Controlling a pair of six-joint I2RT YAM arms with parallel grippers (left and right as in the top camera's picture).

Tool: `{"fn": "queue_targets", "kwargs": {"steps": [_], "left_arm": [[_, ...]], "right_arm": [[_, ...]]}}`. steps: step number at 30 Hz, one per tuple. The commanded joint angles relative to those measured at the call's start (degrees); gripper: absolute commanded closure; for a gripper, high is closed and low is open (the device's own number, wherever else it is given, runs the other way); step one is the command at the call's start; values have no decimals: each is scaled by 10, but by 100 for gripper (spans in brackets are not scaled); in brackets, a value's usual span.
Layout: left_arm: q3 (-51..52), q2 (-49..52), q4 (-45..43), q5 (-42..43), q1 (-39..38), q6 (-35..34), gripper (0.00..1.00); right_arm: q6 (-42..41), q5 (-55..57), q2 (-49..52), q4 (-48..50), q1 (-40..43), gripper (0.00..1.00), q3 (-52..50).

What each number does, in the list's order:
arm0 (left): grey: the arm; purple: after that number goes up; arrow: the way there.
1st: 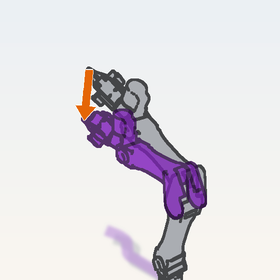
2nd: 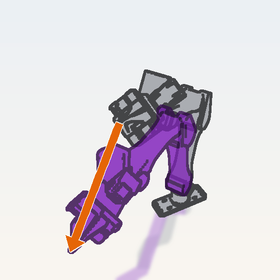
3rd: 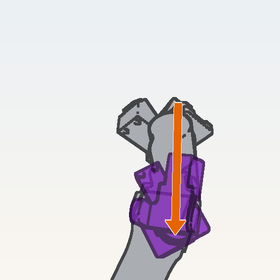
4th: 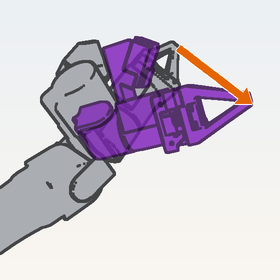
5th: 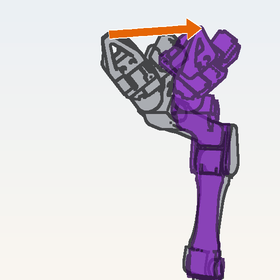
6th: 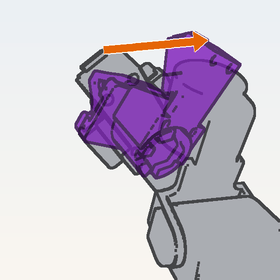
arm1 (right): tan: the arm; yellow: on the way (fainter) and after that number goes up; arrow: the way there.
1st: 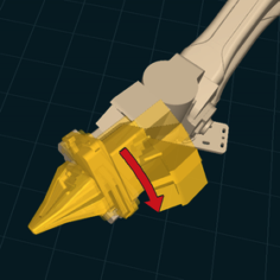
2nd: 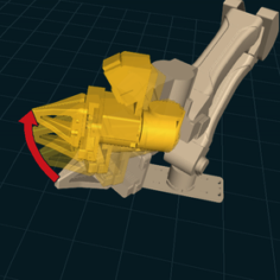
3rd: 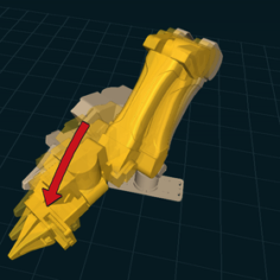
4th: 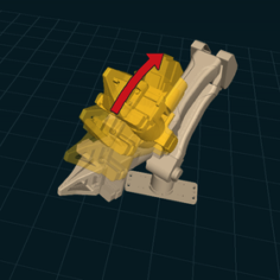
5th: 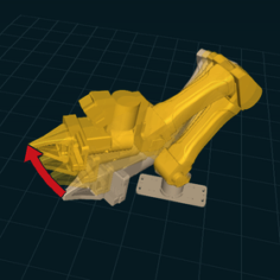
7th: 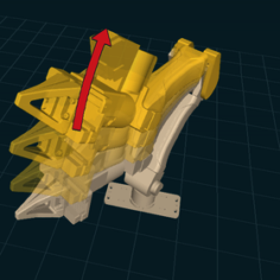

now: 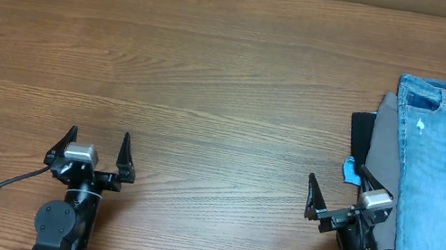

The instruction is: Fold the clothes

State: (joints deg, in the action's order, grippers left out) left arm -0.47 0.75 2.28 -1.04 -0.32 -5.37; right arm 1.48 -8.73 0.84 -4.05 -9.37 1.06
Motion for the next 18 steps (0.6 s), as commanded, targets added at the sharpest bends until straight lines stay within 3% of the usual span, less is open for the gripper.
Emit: {"fn": "queue_targets", "kwargs": {"steps": [1,4,9,13,18], "left_arm": [[2,-4,2,22,4,4,0],[2,-4,-4,62,4,2,0],[-40,-4,-51,120,4,0,0],[-160,37,-9,106,4,38,0],[-339,186,130,46,4,42,0]], "right_arm": [[0,-5,-3,5,1,0,-6],[-5,-11,-3,10,1,0,-6],[-109,-28,-3,71,1,0,6],[-118,-28,9,41,1,0,74],[-118,-18,101,-102,1,0,212]]}}
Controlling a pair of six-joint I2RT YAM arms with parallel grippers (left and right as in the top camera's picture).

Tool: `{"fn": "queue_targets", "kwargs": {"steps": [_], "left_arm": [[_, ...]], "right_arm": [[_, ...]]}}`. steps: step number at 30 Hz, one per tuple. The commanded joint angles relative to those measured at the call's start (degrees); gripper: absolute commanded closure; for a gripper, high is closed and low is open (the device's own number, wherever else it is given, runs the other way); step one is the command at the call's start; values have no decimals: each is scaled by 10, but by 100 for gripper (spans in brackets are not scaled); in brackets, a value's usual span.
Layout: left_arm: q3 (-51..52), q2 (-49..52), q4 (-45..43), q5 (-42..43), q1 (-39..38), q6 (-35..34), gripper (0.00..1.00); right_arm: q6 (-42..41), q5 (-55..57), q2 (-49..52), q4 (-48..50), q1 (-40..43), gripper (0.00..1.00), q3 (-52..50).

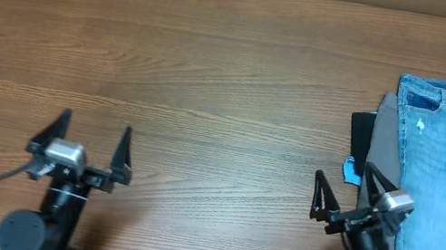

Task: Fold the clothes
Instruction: 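Reach the right gripper to the light-blue jeans on the pile and grasp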

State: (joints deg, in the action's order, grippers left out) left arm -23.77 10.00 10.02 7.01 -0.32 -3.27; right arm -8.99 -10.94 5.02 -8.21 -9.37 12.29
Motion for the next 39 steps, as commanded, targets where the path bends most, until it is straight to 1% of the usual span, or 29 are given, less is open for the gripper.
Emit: {"fn": "queue_targets", "kwargs": {"steps": [1,3,4,7,10,14,17,20,24,27,31,36,38,39], "left_arm": [[-151,136,83,-36,4,21,0],[-240,221,143,-33,4,20,0],[-329,302,200,-33,4,20,0],[-472,421,299,-23,4,20,0],[-604,523,404,-4,4,20,0],[-727,622,511,4,3,20,0],[-767,654,556,30,3,15,0],[-772,664,582,51,3,16,0],[-772,667,599,51,3,16,0],[-772,667,605,49,3,16,0],[-772,668,609,49,3,16,0],[-772,668,610,49,3,16,0],[-772,668,611,49,3,16,0],[-772,668,610,49,3,16,0]], "right_arm": [[-13,4,85,-92,1,0,130],[-13,4,153,-158,1,0,205],[-13,10,224,-213,1,0,275],[-18,19,341,-307,1,0,398],[-16,10,452,-399,1,0,522],[-13,10,573,-483,1,0,656],[-14,54,629,-491,4,0,697],[-48,115,687,-479,37,0,708],[-85,126,780,-460,132,1,708],[-98,125,859,-433,202,9,708],[-97,123,946,-404,265,13,708],[-92,120,1029,-392,301,18,707],[-54,91,1057,-386,301,20,706],[-24,70,1078,-385,296,25,706]]}}
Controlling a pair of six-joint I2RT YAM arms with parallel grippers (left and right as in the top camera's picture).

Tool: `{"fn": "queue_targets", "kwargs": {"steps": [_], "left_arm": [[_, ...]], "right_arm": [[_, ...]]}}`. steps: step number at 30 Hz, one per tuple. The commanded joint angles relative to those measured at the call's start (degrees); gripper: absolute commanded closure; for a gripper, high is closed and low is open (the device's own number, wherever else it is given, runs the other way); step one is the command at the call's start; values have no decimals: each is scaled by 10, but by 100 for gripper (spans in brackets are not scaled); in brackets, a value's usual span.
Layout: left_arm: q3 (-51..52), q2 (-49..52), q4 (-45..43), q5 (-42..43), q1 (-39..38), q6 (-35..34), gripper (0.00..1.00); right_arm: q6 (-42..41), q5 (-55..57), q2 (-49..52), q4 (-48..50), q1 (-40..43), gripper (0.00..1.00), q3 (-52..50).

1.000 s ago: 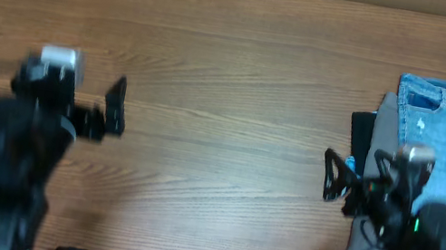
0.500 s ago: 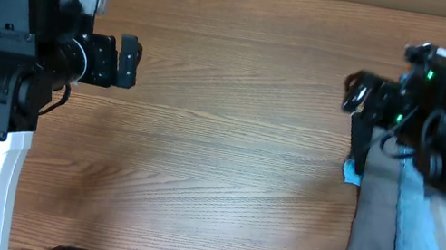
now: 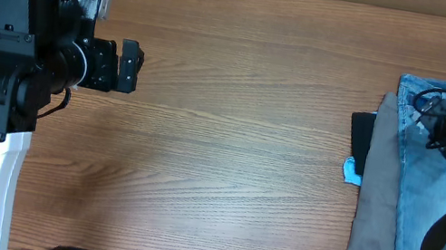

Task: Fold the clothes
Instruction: 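Reach the right gripper to the light-blue jeans on the pile and grasp, then drag the jeans with the right gripper onto the open table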

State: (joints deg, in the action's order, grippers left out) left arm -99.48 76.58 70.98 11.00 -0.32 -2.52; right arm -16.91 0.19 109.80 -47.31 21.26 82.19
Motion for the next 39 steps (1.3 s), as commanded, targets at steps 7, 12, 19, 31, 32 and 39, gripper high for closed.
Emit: {"fn": "queue_targets", "kwargs": {"steps": [7,12,19,31,32,39], "left_arm": [[-15,3,2,9,3,8,0],[-15,3,2,9,3,8,0],[-15,3,7,9,3,9,0],[-26,-2,12,2,4,8,5],[-33,-3,11,-3,4,8,4],[-122,-14,17,-107,4,8,0]], "right_arm": [[56,-23,96,7,-21,46,5],[49,14,94,-1,-21,86,18],[47,24,37,-63,-11,96,123],[130,-125,-143,-199,-181,96,365],[134,-125,-153,-198,-217,96,367],[123,-105,-124,-219,-607,74,348]]}}
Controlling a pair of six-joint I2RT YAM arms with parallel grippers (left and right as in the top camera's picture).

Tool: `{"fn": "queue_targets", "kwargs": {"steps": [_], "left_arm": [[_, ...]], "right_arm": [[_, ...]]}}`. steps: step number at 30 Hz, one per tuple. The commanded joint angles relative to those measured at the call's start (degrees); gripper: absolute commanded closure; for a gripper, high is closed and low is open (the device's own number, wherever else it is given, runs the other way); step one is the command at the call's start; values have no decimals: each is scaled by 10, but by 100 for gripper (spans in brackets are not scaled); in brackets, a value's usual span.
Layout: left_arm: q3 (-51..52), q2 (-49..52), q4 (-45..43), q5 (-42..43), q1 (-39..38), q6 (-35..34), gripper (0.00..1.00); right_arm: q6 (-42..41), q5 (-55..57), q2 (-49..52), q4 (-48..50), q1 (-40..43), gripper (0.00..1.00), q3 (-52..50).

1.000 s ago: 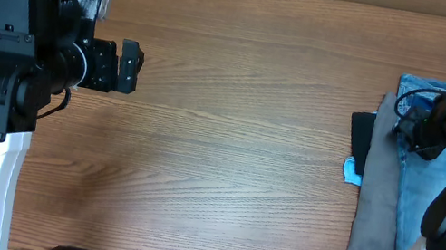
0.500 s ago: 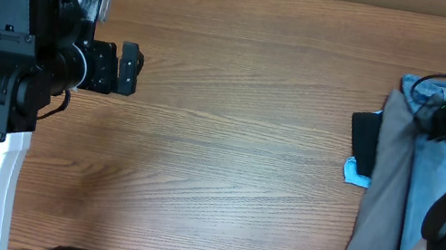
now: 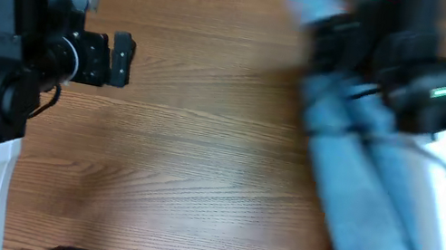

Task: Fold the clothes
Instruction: 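Drag the jeans with the right gripper onto the open table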

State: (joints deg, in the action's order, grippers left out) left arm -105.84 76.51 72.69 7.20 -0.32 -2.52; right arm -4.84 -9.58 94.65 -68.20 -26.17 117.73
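The blue jeans (image 3: 352,175) hang blurred in the overhead view, running from the top centre down toward the lower right and lifted off the wooden table (image 3: 194,184). My right gripper (image 3: 341,37) is at their upper end, shut on the denim; its fingers are smeared by motion. The right arm's white links cover the table's right edge. My left gripper (image 3: 121,59) is raised at the upper left, pointing right, open with nothing in it, far from the jeans.
The left arm's bulky black and white body fills the left edge. The right arm hides the spot at the right where other garments lay. Bare wood lies between the arms.
My right gripper was over the jeans' waistband at the far right; now it is at the top centre with the jeans hanging from it. The left arm has barely shifted.
Both grippers stood open near the front edge, the jeans flat at the right over grey and dark garments. Then both arms had risen, the left to the upper left, the right onto the jeans' waistband. Now the right holds the jeans lifted over the table's middle.
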Motion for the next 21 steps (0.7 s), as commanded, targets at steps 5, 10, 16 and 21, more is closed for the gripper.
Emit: {"fn": "queue_targets", "kwargs": {"steps": [5,10,16,21], "left_arm": [[-133,-17,18,-113,4,9,0],[-155,-16,34,-111,4,13,0],[-154,35,78,-49,2,13,0],[-154,133,93,35,-5,44,6]], "right_arm": [[-31,211,58,-30,-257,28,-8],[-79,293,38,-33,-240,22,16],[-166,283,-33,-40,-145,22,38],[-180,222,-89,-40,-70,22,38]]}}
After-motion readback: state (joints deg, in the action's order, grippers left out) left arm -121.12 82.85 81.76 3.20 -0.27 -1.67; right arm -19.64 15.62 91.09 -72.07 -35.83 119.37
